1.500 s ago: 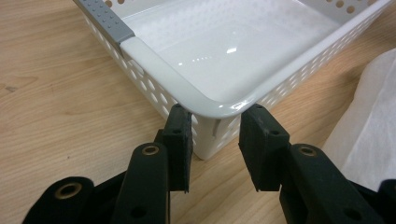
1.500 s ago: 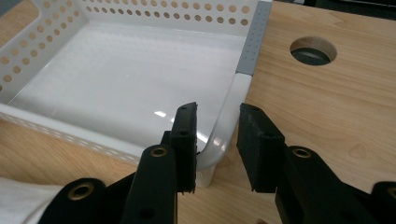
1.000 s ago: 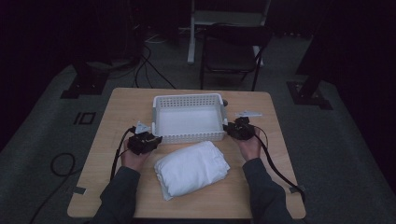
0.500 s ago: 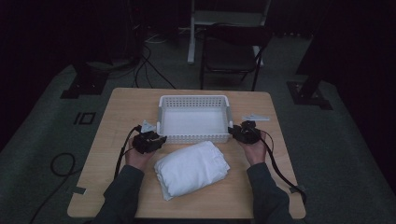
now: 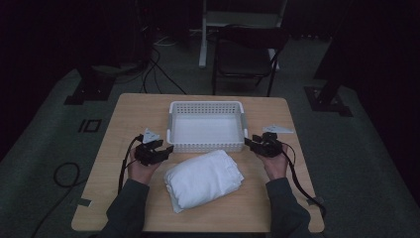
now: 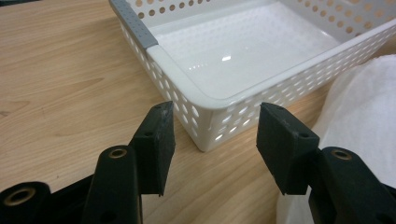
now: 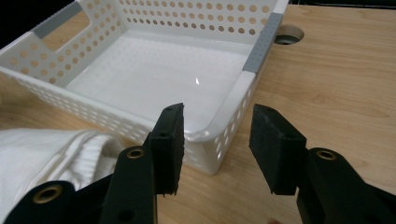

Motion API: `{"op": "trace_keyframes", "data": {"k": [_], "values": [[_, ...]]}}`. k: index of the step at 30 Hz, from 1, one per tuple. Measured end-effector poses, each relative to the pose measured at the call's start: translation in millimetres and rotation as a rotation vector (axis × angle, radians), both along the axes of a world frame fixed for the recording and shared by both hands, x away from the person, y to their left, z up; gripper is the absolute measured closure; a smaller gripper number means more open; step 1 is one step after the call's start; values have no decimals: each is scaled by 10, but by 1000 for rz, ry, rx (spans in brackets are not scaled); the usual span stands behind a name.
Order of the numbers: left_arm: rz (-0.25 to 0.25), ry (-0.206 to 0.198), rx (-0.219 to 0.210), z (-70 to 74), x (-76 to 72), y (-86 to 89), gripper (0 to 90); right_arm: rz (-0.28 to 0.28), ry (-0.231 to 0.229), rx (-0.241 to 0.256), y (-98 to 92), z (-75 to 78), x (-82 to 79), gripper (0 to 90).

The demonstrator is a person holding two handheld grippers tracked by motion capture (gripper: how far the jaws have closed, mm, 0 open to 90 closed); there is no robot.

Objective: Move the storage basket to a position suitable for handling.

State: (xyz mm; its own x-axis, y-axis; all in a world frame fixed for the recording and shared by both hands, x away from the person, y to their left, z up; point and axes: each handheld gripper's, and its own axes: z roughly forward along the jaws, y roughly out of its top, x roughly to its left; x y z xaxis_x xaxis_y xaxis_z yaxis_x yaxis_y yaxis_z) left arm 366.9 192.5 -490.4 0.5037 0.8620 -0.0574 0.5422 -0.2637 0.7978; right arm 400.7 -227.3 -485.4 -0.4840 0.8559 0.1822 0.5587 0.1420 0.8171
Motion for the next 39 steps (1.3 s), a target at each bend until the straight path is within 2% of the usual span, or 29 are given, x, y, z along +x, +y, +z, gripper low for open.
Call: {"op": "trace_keyframes", "data": {"k": [6, 14, 19, 27, 33, 39], "values": [[3, -3, 2, 61, -139, 43, 448, 17, -4, -12, -19, 18, -130, 531], [-9, -6, -17, 101, -331, 60, 427, 41, 2, -31, -35, -19, -292, 502], [-23, -10, -15, 119, -440, 35, 418, 38, 14, -16, -58, -44, -327, 496], [-43, -11, 12, 103, -515, -44, 405, 44, 18, -19, -39, -73, -349, 491], [-58, -13, -10, 129, -581, -76, 405, 41, 27, -14, -44, -88, -334, 486], [-62, -15, -38, 128, -634, -67, 403, 70, 34, -27, 31, -106, -323, 479]]}}
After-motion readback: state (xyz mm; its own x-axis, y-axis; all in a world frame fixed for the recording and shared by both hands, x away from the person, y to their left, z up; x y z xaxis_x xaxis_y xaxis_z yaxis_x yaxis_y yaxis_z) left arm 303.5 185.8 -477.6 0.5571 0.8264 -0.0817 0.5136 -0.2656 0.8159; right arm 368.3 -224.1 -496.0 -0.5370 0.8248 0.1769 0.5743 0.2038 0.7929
